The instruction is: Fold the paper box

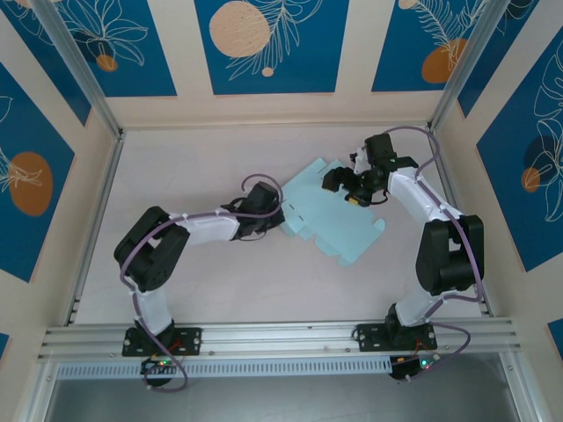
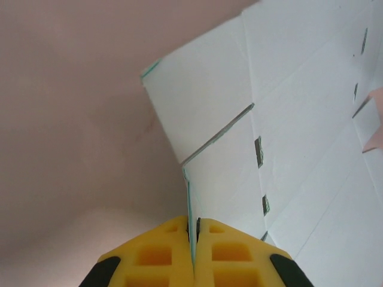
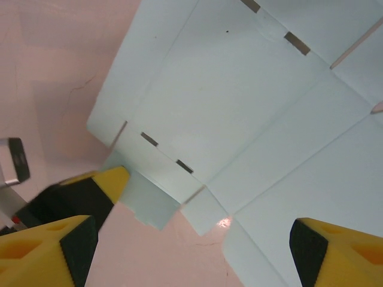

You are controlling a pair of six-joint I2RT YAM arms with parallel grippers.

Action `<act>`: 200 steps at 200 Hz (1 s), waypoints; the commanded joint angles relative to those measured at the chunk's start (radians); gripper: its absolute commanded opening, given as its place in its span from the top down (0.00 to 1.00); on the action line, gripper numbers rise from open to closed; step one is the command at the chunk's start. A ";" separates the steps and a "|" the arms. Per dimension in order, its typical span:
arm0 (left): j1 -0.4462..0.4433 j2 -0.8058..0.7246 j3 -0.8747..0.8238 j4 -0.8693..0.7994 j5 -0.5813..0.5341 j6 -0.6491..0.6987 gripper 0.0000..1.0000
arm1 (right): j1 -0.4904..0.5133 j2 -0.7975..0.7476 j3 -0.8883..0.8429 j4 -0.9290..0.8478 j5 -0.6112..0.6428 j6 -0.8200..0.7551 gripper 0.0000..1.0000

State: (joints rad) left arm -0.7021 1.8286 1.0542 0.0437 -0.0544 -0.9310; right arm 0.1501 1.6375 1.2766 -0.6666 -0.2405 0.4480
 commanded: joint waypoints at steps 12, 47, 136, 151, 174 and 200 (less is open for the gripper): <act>0.062 -0.081 0.028 0.014 -0.050 0.599 1.00 | 0.005 0.022 0.108 -0.043 -0.058 -0.126 0.15; 0.119 -0.162 -0.054 0.225 0.028 1.007 1.00 | 0.005 0.080 0.249 -0.076 -0.020 -0.224 0.15; 0.285 -0.100 -0.087 0.436 0.363 1.125 1.00 | 0.092 0.126 0.406 -0.073 -0.093 -0.624 0.15; 0.302 -0.086 -0.078 0.441 0.403 1.129 1.00 | 0.113 0.181 0.472 -0.100 -0.045 -0.669 0.15; 0.318 -0.071 -0.055 0.418 0.432 1.137 1.00 | 0.118 0.287 0.609 -0.167 -0.017 -0.716 0.17; 0.332 -0.063 -0.040 0.403 0.446 1.143 1.00 | 0.121 0.365 0.698 -0.225 -0.050 -0.770 0.17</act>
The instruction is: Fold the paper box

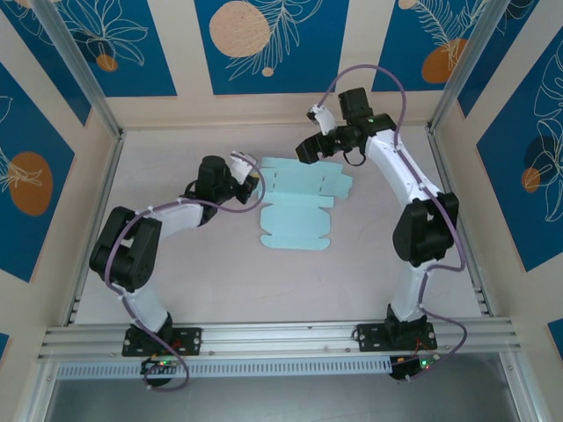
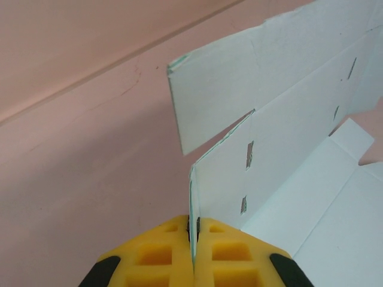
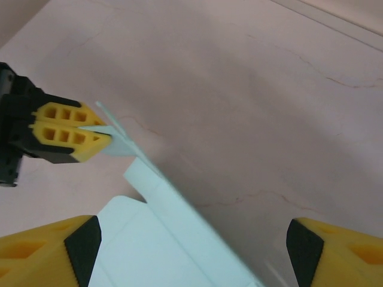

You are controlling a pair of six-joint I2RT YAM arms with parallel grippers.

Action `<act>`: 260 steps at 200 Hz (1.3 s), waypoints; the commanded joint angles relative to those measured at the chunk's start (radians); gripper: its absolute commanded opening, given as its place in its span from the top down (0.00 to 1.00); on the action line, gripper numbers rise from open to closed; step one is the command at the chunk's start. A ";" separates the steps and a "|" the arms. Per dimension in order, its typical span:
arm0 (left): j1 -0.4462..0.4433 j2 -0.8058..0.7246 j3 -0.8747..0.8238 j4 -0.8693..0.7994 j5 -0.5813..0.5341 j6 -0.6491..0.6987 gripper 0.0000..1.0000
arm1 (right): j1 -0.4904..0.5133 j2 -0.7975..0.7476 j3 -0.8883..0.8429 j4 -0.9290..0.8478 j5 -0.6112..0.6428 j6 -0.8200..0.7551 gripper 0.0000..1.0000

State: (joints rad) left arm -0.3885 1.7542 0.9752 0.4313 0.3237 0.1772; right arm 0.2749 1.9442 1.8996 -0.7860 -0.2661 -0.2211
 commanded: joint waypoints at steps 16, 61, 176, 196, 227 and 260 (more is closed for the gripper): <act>0.024 0.016 0.044 0.017 0.075 0.036 1.00 | -0.002 0.090 0.104 -0.128 -0.045 -0.128 0.17; 0.035 0.034 0.059 0.006 0.087 0.044 1.00 | 0.003 0.137 0.133 -0.153 -0.077 -0.172 0.17; 0.058 0.056 0.074 0.001 0.051 0.007 1.00 | 0.068 0.129 0.017 -0.030 0.089 -0.170 0.65; 0.063 0.060 0.071 0.007 0.028 -0.016 1.00 | 0.091 0.099 -0.060 0.062 0.180 -0.164 0.74; 0.080 0.060 0.068 0.009 0.017 -0.069 1.00 | 0.118 0.036 -0.178 0.198 0.281 -0.170 0.84; 0.104 0.038 0.055 -0.005 0.030 -0.138 0.78 | 0.171 -0.023 -0.269 0.303 0.407 -0.224 0.94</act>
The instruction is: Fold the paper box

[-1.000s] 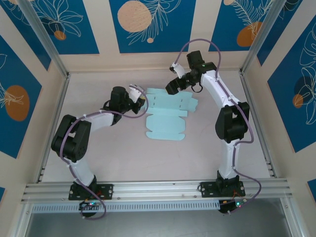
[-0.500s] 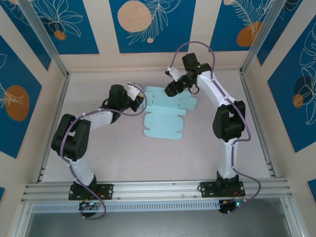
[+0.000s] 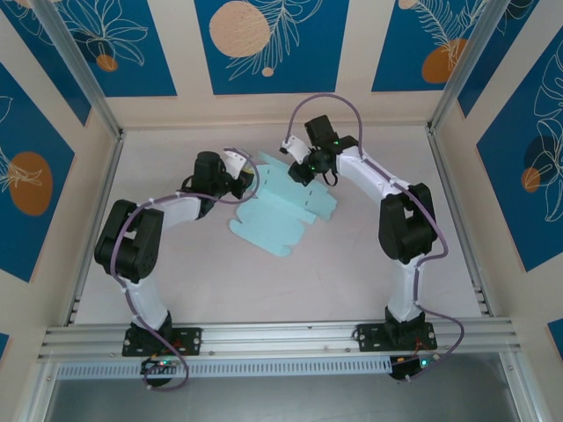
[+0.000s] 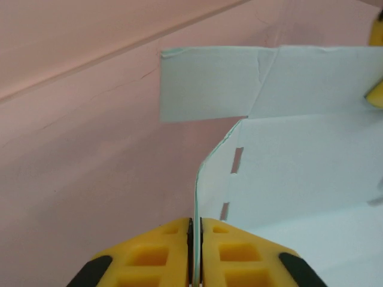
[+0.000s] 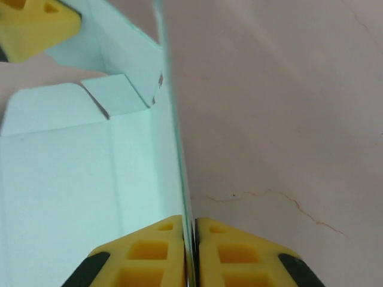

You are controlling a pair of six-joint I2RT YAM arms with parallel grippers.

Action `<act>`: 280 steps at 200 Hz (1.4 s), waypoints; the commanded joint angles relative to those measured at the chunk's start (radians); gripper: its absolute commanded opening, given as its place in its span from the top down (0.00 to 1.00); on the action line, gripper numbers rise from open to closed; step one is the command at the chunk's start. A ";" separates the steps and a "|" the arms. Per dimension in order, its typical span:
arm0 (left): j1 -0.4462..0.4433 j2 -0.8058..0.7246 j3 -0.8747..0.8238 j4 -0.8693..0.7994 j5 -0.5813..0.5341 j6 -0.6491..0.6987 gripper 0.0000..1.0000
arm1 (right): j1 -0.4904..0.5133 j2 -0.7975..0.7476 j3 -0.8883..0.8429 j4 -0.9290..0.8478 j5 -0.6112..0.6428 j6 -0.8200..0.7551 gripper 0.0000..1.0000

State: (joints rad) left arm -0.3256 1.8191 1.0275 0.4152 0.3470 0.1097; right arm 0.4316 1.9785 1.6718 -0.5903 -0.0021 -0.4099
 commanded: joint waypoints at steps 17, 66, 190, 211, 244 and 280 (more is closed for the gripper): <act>0.062 -0.057 -0.017 0.014 0.026 -0.120 0.59 | 0.029 -0.066 -0.058 0.116 0.170 -0.057 1.00; 0.106 -0.204 -0.038 -0.079 0.047 -0.034 0.26 | 0.116 -0.115 -0.153 0.239 0.308 -0.207 1.00; 0.125 -0.183 0.130 -0.390 0.386 0.635 0.40 | 0.222 -0.193 -0.288 0.460 0.344 -0.383 1.00; 0.120 -0.169 0.138 -0.410 0.411 0.669 0.50 | 0.223 -0.192 -0.276 0.441 0.343 -0.386 1.00; 0.100 -0.153 0.132 -0.345 0.317 0.674 0.50 | 0.228 -0.193 -0.272 0.424 0.333 -0.386 1.00; 0.092 -0.129 0.168 -0.341 0.277 0.687 0.47 | 0.233 -0.193 -0.273 0.412 0.326 -0.387 1.00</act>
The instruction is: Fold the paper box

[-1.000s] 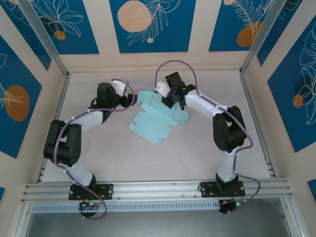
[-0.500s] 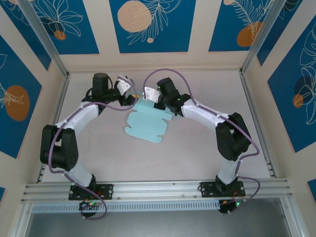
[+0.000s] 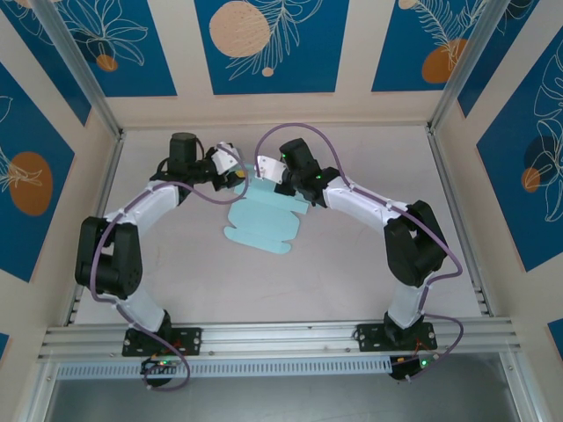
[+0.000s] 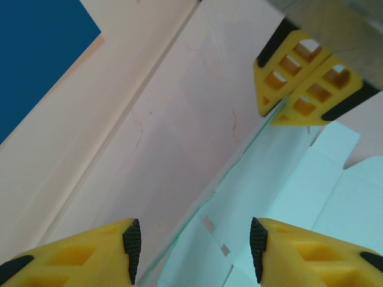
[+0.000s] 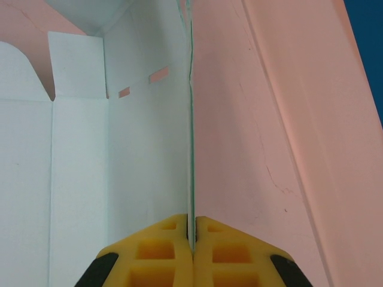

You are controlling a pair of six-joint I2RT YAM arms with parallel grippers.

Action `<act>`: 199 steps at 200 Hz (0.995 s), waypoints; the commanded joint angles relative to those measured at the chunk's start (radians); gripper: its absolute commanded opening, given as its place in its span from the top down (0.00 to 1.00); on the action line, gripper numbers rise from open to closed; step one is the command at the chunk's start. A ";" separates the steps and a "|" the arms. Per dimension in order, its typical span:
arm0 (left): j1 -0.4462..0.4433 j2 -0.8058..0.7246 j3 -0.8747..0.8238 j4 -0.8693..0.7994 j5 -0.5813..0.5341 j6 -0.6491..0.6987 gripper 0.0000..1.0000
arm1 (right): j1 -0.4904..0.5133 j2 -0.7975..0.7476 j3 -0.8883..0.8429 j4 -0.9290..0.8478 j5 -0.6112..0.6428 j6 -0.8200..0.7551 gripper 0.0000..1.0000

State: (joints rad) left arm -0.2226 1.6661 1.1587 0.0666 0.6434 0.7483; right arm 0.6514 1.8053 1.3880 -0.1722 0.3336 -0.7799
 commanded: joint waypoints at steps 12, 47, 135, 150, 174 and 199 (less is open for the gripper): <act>-0.016 0.033 0.053 0.001 -0.024 0.056 0.47 | 0.014 -0.019 0.011 -0.011 -0.016 -0.017 1.00; -0.029 0.074 0.111 -0.030 -0.025 0.062 0.47 | 0.018 -0.021 0.011 -0.013 -0.026 -0.018 1.00; -0.048 0.097 0.102 -0.071 -0.002 0.079 0.76 | 0.013 -0.016 0.021 -0.019 -0.034 0.005 1.00; -0.056 0.101 0.082 -0.026 -0.038 0.059 0.86 | 0.012 -0.007 0.028 -0.023 -0.022 0.015 1.00; -0.064 0.096 0.033 0.089 -0.080 0.005 1.00 | 0.010 0.000 0.026 -0.017 0.000 0.045 0.92; -0.072 0.084 -0.021 0.190 -0.106 -0.022 1.00 | 0.005 -0.011 0.026 -0.022 0.016 0.103 0.78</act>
State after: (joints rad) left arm -0.2821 1.7554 1.1851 0.1184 0.5785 0.7635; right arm 0.6518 1.8057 1.3903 -0.1963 0.3538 -0.7380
